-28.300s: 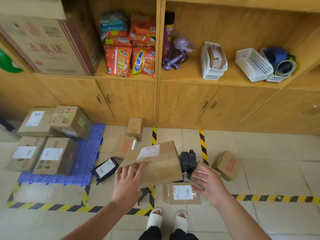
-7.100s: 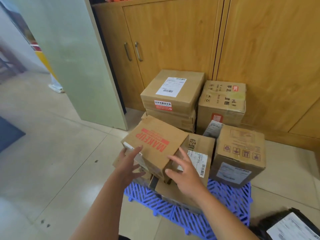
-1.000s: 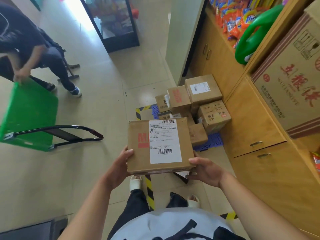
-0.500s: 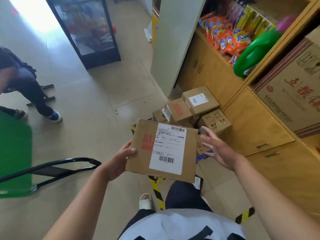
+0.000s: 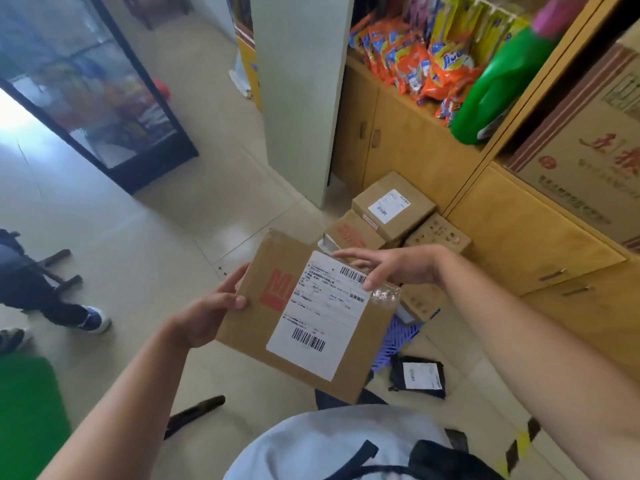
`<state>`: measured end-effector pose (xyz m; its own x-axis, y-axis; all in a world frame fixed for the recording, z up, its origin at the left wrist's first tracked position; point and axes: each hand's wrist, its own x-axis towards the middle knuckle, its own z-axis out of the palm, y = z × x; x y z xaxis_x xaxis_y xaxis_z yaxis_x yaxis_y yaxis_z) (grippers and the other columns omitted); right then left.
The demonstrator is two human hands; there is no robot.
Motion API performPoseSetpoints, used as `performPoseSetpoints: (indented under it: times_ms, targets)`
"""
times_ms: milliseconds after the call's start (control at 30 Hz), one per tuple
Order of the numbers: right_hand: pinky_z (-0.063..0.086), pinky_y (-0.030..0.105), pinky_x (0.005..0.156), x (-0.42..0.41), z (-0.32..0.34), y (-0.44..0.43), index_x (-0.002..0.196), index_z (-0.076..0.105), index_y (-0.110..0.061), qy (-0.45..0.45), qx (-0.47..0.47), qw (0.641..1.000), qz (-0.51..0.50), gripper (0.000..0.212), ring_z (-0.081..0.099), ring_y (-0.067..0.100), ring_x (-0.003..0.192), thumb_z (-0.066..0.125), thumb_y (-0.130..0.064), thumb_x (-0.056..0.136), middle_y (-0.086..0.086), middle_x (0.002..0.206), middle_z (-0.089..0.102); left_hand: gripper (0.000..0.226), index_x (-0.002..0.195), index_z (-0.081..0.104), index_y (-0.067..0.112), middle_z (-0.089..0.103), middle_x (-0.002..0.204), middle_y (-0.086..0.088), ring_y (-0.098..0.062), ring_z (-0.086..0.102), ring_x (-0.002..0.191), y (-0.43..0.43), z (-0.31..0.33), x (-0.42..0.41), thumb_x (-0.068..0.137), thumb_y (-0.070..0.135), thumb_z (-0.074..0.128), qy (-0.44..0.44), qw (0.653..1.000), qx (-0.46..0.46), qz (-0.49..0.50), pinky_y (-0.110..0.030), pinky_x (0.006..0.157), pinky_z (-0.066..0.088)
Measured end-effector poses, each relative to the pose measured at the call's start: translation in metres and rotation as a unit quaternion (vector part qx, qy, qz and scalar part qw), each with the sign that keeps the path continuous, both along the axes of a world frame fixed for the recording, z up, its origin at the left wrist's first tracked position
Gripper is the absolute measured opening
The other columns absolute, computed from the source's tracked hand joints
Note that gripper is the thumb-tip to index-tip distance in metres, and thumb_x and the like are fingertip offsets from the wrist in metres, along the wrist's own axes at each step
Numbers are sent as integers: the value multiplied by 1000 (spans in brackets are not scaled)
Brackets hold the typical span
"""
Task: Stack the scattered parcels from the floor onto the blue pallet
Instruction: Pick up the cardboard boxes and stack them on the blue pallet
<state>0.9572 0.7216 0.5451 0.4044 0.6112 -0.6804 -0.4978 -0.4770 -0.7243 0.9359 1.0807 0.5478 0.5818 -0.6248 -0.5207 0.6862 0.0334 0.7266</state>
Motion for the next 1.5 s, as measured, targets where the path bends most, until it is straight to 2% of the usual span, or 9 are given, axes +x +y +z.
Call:
performPoseSetpoints:
  times_ms: [167, 333, 467, 600, 733, 867, 1133, 1267, 1500]
  targets:
    - [35, 52, 115, 40, -10, 2, 129, 35, -69, 43, 41, 998, -30, 85, 46, 23, 136, 84, -43, 65, -3, 151, 41, 90, 142, 46, 30, 55, 138, -22, -45, 61, 113, 2, 4, 95, 61, 20, 84, 23, 995, 17, -101, -50, 79, 58]
    - [44, 42, 109, 66, -6, -5, 146, 26, -58, 33, 10, 995, -89, 98, 51, 14, 128, 82, -32, 70, -10, 139, 47, 79, 142, 46, 37, 56, 139, -18, -46, 59, 117, -9, -10, 174, 68, 17, 67, 39, 984, 33, -169, -48, 78, 58]
    - [44, 28, 103, 62, -29, -9, 153, 18, -49, 28, -57, 974, -219, 109, 45, 8, 130, 88, -24, 72, -6, 152, 35, 75, 135, 52, 48, 46, 149, 5, -22, 44, 136, -37, -45, 234, 64, 38, 74, -42, 978, 165, -122, -45, 109, 37]
    - [33, 43, 116, 30, -73, 18, 153, 5, -48, 42, -257, 883, -391, 140, 29, 22, 144, 93, -50, 44, -1, 160, 24, 39, 128, 58, 30, 60, 126, 1, -23, 52, 127, -70, -105, 272, 89, 32, 64, -59, 954, 287, -61, -34, 98, 38]
    - [36, 48, 113, -16, -136, 59, 150, 7, -48, 168, -365, 727, -557, 151, 35, 34, 139, 88, -65, 24, 8, 154, 30, 28, 123, 60, 9, 59, 88, -6, -17, 57, 66, -88, -159, 287, 95, 10, 58, -64, 907, 366, -198, -22, 48, 45]
    - [43, 49, 103, -21, -170, 95, 137, 20, -44, 231, -389, 617, -644, 123, 45, 38, 122, 88, -58, 36, 11, 133, 43, 31, 121, 64, 11, 63, 89, -12, -25, 55, 76, -103, -223, 304, 90, 11, 65, -107, 841, 424, -320, -34, 71, 46]
    - [43, 56, 98, 24, -293, 85, 132, 21, -39, 229, -455, 549, -662, 102, 45, 40, 113, 86, -54, 54, 15, 128, 40, 59, 141, 47, 24, 54, 129, -12, -32, 60, 105, -157, -338, 326, 85, 24, 66, -255, 718, 468, -448, -38, 85, 52]
    - [37, 54, 103, 59, -363, 68, 142, 11, -38, 183, -503, 540, -650, 117, 40, 42, 124, 84, -61, 54, 20, 139, 34, 77, 152, 28, 30, 27, 155, -15, -40, 34, 137, -192, -394, 336, 84, 23, 64, -325, 665, 484, -467, -48, 107, 39]
    - [29, 56, 108, 103, -429, 66, 146, 6, -41, 147, -521, 534, -649, 124, 33, 43, 129, 78, -67, 49, 20, 145, 25, 86, 154, 14, 42, 3, 164, -12, -40, 15, 146, -229, -454, 350, 87, 28, 66, -334, 663, 510, -435, -56, 112, 31]
